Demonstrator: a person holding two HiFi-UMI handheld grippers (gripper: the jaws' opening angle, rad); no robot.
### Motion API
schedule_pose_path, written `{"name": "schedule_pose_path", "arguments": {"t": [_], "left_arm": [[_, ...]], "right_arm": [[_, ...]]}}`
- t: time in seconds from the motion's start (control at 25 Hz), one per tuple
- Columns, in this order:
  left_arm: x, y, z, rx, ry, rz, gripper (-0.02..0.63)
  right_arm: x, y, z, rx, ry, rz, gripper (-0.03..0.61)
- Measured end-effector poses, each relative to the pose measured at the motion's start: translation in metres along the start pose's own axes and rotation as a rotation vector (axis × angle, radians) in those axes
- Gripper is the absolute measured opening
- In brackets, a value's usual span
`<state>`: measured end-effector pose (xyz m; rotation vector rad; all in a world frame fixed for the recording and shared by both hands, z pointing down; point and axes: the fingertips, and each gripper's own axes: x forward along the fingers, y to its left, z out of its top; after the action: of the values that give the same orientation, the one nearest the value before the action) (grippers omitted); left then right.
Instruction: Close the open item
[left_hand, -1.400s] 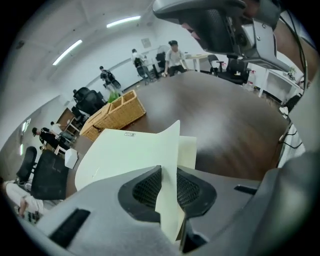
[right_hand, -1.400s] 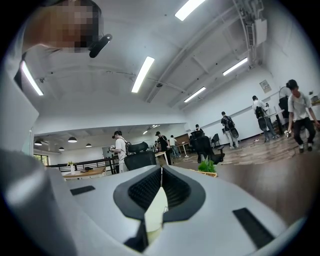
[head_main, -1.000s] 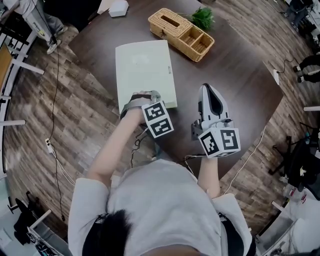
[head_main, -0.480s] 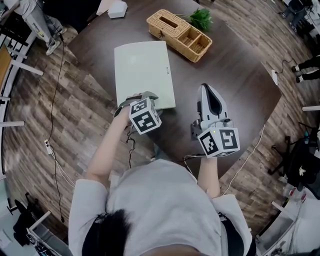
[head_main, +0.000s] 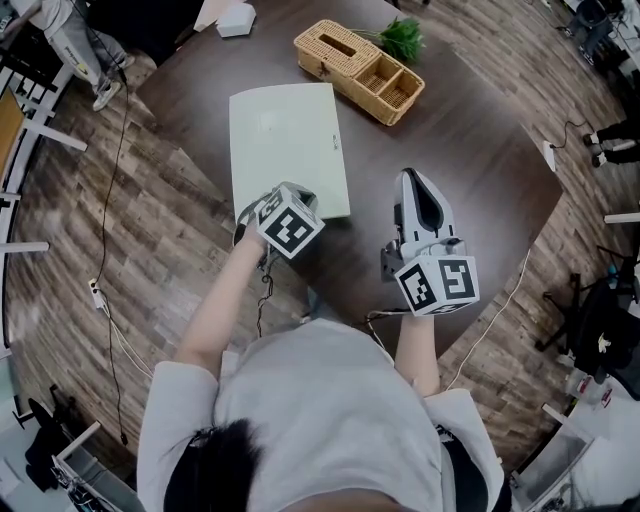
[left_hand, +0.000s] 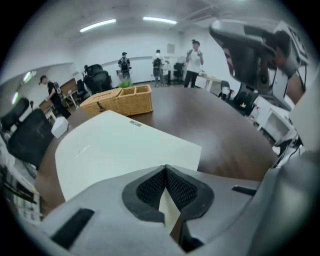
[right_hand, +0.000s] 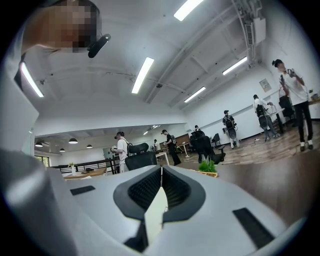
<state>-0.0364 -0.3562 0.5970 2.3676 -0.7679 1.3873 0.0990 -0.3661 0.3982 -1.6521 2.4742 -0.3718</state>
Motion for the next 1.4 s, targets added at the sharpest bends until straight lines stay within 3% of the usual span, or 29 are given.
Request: {"name": "schedule_pose_path", "arguments": {"t": [0.16, 0.24, 0.4, 0.6, 0.88, 1.4], "left_arm": [[0.008, -0.003, -0.001, 0.189, 0.128, 0.182, 0.008], [0.009, -0.004, 0.0, 0.228, 0.144, 0.211, 0.008], [-0.004, -0.002, 0.003, 0.093, -0.002, 0.187, 0.008], [-0.041, 0.007, 0.017, 0.027, -0.2, 0.291, 0.008], [-0.117, 0.006, 0.033, -0.2, -0.503, 0.252, 0.008], [-0.223, 0.004, 0.014, -0.31, -0.775, 0.381, 0.008]], "right_arm": [[0.002, 0.002, 0.001, 0.002, -0.007, 0.005, 0.012], [0.001, 0.006, 0.002, -0.002, -0.013, 0.015, 0.013], [-0.004, 0.018, 0.007, -0.013, -0.014, 0.03, 0.012], [-0.011, 0.021, 0.01, -0.026, -0.015, 0.035, 0.013], [-0.019, 0.041, 0.017, -0.063, -0.015, 0.062, 0.012], [-0.038, 0.079, 0.021, -0.128, -0.02, 0.103, 0.012]]}}
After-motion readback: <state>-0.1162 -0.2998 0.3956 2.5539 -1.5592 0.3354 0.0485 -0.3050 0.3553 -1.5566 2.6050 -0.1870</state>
